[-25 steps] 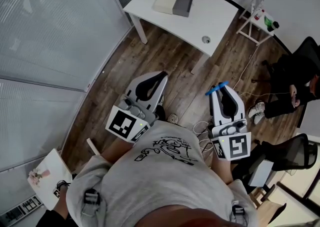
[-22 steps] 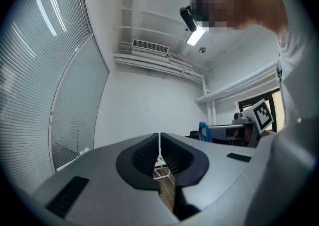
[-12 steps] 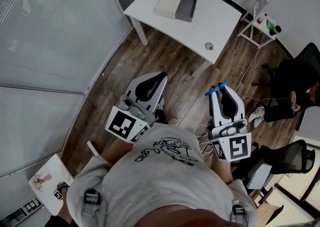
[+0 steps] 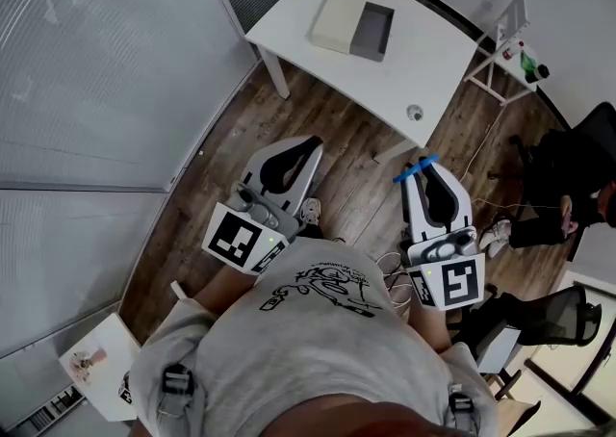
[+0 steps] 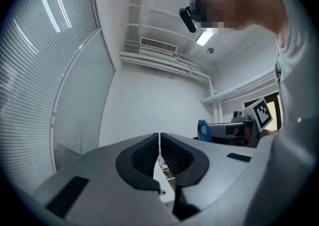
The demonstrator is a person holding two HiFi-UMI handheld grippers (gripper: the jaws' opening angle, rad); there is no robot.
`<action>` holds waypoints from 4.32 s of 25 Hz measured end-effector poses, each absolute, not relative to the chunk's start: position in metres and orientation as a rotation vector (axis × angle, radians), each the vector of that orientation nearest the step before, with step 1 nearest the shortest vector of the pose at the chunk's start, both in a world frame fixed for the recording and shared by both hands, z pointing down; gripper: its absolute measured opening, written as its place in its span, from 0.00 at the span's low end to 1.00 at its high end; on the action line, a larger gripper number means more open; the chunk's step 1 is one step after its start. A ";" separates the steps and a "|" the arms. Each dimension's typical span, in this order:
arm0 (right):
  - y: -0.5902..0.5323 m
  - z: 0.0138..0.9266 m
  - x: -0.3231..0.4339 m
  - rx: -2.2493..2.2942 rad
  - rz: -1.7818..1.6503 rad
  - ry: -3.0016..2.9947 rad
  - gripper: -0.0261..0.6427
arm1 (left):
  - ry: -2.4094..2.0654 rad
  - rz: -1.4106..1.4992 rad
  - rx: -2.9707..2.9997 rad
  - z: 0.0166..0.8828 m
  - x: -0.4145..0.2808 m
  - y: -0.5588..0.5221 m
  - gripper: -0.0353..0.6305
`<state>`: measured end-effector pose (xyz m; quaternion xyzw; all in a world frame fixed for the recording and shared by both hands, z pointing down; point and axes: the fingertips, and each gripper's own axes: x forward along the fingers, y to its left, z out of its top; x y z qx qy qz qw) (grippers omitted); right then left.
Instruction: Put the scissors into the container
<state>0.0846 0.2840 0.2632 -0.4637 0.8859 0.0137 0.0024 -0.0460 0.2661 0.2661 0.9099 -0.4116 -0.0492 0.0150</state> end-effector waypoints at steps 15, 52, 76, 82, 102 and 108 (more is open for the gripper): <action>0.221 0.264 0.016 -1.492 0.031 2.776 0.16 | -1.227 -0.143 2.837 0.270 -0.110 0.200 0.09; 0.067 0.264 0.072 -1.517 0.034 2.735 0.16 | -1.224 -0.128 2.853 0.270 -0.060 0.045 0.09; -0.051 0.262 0.139 -1.518 0.032 2.732 0.16 | -1.198 -0.107 2.866 0.267 0.010 -0.076 0.09; -0.085 0.257 0.158 -1.530 0.012 2.727 0.16 | -1.188 -0.098 2.866 0.260 0.029 -0.112 0.09; -0.099 0.263 0.165 -1.517 0.021 2.729 0.16 | -1.192 -0.113 2.863 0.268 0.039 -0.122 0.09; -0.100 0.253 0.159 -1.542 0.039 2.699 0.16 | -1.175 -0.109 2.879 0.261 0.031 -0.128 0.09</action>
